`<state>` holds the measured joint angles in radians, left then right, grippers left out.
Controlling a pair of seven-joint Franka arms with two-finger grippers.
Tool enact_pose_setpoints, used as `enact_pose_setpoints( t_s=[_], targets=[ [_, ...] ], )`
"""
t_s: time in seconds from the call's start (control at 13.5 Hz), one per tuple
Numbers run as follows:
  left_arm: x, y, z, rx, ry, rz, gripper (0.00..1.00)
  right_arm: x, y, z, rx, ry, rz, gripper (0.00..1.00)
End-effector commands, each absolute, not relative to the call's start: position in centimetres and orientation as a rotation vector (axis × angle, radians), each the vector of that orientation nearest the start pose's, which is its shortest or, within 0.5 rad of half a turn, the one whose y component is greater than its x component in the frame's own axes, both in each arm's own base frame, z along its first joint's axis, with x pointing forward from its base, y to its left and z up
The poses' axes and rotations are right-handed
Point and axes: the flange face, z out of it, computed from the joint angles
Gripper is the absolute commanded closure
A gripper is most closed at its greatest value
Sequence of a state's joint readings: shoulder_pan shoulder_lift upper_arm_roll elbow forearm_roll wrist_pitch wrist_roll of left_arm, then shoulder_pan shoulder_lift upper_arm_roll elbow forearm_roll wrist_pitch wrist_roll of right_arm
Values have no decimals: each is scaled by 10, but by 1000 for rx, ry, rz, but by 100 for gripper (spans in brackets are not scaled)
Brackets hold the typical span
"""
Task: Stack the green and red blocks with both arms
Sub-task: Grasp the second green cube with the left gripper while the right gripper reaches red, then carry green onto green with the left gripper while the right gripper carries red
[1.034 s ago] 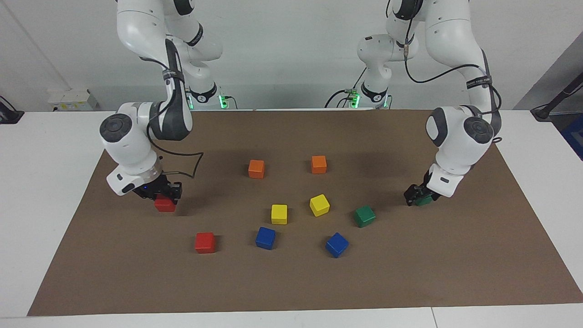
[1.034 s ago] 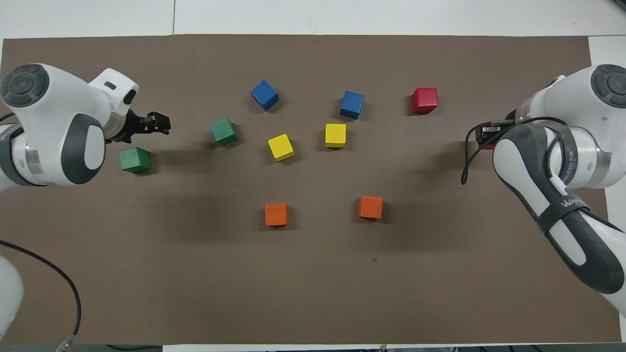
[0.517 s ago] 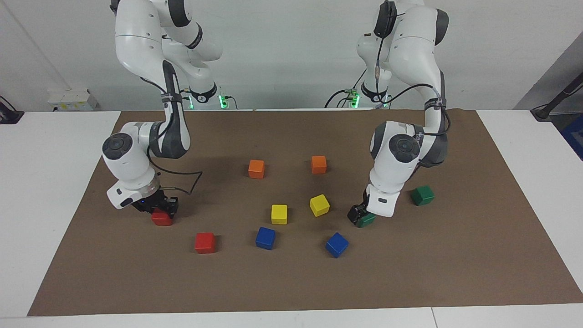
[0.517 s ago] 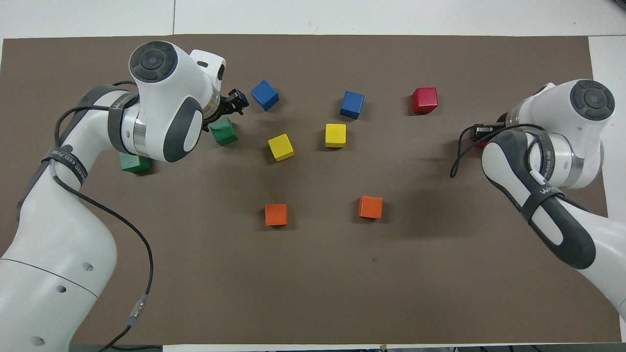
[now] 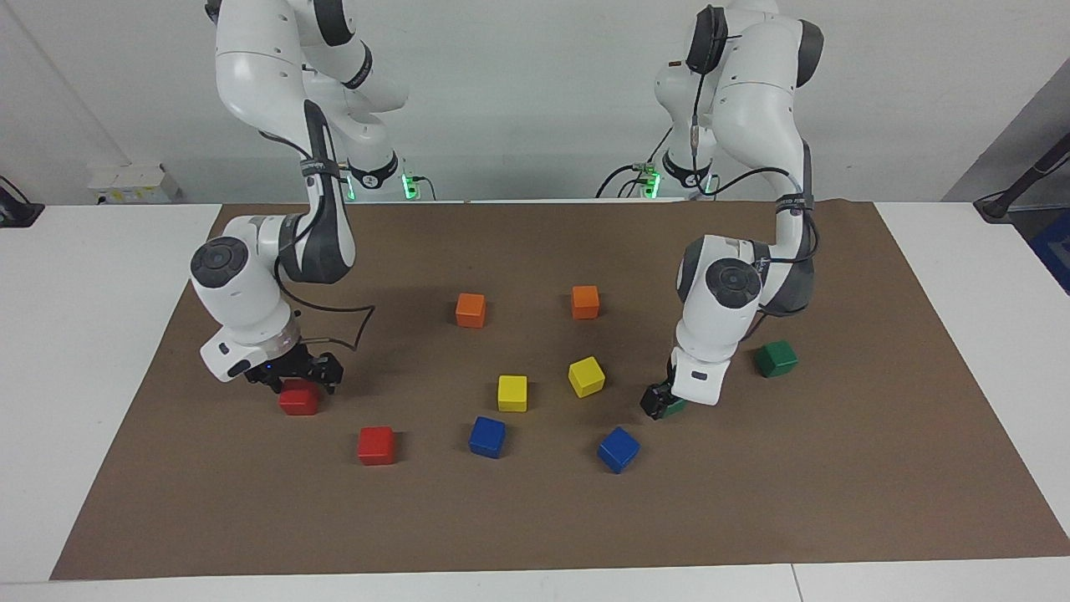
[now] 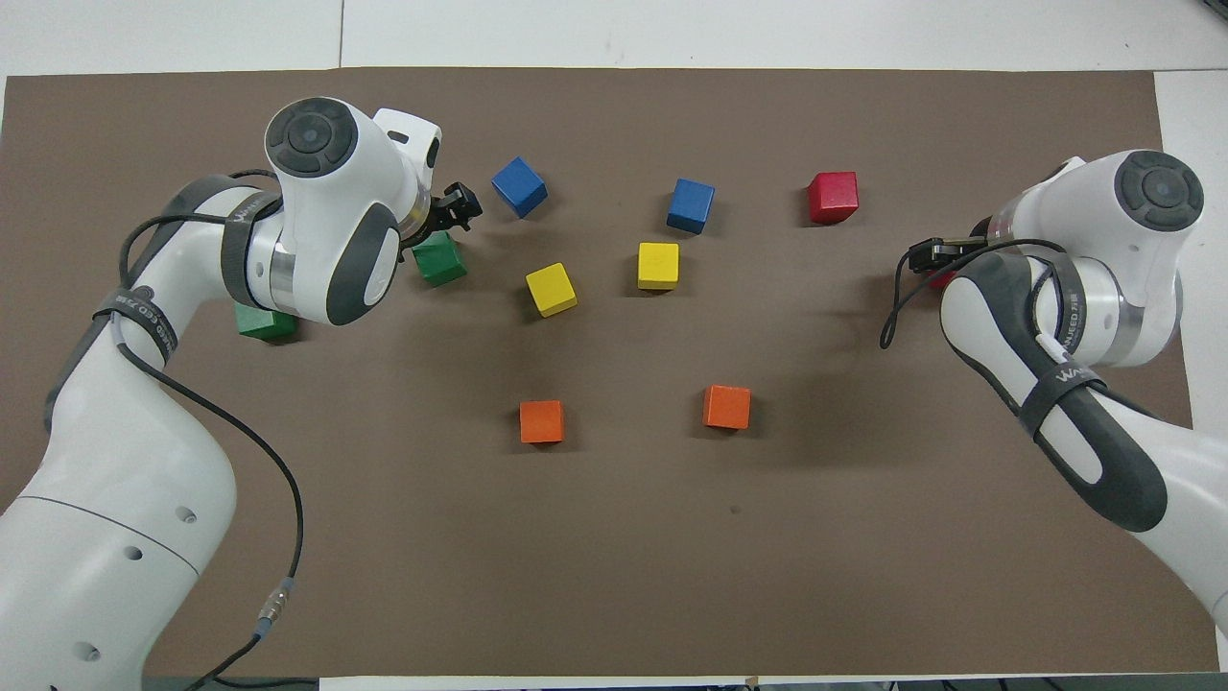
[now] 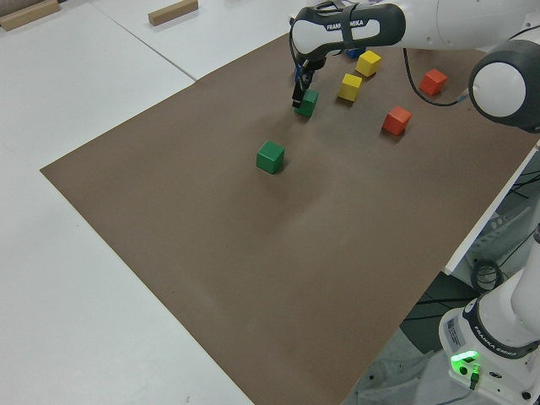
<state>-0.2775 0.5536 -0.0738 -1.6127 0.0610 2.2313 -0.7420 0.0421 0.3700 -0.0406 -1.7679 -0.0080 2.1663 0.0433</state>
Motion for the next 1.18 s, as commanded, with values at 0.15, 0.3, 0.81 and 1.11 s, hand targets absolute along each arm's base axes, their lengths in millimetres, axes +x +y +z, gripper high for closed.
enact_pose_setpoints(
  t_s=[0.15,0.3,0.81,1.11],
  targets=[
    [644,-233,309,-3076,-512,-139,70,686,95,385,-3190,43,-60,0],
    [649,-224,323,-3041,-508,-75,100,708,107,381,-3202,61,-78,0],
    [632,-101,407,-3046,-58,123,100,744,117,353,-3216,32,-129,0],
    [620,-27,396,-3091,-23,138,100,748,107,335,-3210,47,-128,0]
  ],
)
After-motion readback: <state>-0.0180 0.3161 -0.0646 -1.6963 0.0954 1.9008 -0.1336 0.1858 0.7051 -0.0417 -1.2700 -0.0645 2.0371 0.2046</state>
